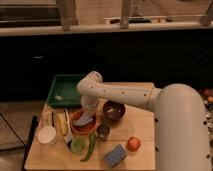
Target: Place towel in red bowl
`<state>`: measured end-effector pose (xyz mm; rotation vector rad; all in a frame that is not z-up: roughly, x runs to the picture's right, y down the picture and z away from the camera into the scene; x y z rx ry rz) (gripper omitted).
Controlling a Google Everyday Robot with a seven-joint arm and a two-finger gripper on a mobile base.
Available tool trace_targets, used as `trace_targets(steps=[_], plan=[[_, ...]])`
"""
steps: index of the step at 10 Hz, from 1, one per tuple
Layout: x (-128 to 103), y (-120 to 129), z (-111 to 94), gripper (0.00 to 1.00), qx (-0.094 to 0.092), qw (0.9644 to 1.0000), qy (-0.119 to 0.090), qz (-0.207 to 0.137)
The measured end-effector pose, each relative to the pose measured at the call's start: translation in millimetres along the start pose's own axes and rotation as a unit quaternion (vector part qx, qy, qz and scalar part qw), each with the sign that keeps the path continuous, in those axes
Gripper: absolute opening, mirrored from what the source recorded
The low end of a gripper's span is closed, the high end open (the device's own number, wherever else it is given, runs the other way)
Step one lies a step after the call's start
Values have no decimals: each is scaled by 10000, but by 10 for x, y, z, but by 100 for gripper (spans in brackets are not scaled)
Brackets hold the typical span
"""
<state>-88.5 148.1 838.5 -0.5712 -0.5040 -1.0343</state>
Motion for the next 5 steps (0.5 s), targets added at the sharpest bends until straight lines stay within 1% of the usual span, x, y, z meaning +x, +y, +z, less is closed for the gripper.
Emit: trace_targets(steps=[5], plan=[[15, 12, -2, 1, 14, 10000, 4, -9]])
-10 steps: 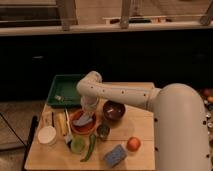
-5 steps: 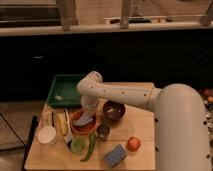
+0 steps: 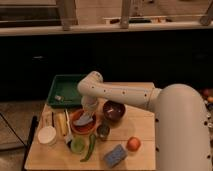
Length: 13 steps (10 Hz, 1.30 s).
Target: Place towel in red bowl
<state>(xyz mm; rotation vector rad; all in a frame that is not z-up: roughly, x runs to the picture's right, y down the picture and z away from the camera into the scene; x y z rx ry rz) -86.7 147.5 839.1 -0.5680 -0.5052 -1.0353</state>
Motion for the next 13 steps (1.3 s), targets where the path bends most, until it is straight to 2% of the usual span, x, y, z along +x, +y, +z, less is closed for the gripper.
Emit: trace_targets(steps=[13], plan=[[0, -13, 16, 1, 18, 10000, 12, -64]])
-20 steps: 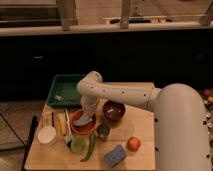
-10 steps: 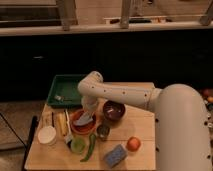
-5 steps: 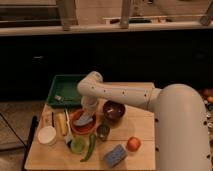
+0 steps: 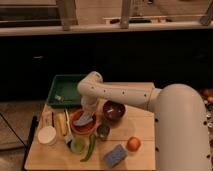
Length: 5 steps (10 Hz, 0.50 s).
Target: Place towel in red bowl
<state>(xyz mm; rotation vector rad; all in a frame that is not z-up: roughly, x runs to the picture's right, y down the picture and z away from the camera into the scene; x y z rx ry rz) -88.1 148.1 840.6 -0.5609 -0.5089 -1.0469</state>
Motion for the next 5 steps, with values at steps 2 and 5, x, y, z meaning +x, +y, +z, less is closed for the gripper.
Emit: trace_targets(steps=[2, 5], plan=[[-4, -5, 6, 1, 4, 10000, -3, -12], [-3, -3, 8, 1, 6, 10000, -1, -26]])
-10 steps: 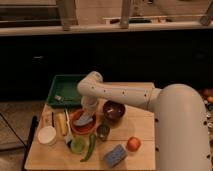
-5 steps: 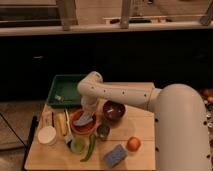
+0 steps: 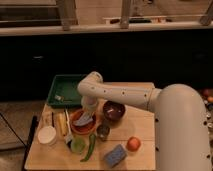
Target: Place towel in red bowl
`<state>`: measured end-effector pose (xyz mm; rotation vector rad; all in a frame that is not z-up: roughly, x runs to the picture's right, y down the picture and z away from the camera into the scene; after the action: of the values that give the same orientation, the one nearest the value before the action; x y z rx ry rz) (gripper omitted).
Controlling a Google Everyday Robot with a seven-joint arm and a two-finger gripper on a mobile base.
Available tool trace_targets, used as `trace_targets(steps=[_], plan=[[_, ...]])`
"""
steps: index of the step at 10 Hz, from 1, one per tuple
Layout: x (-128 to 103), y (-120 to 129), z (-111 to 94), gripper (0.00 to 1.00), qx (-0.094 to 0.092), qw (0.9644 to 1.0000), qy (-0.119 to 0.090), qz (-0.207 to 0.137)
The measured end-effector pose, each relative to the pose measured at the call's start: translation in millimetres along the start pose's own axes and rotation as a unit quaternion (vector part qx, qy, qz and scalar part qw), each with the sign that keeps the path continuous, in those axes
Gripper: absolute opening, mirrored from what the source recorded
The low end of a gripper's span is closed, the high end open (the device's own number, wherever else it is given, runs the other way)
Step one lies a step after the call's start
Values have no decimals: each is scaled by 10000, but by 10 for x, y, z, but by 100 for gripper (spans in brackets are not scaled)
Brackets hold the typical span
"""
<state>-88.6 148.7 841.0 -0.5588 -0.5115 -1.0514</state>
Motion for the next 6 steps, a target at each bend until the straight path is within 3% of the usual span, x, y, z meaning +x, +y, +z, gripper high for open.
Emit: trace_targets(steps=[6], plan=[[3, 9, 11, 1, 7, 10000, 1, -46]])
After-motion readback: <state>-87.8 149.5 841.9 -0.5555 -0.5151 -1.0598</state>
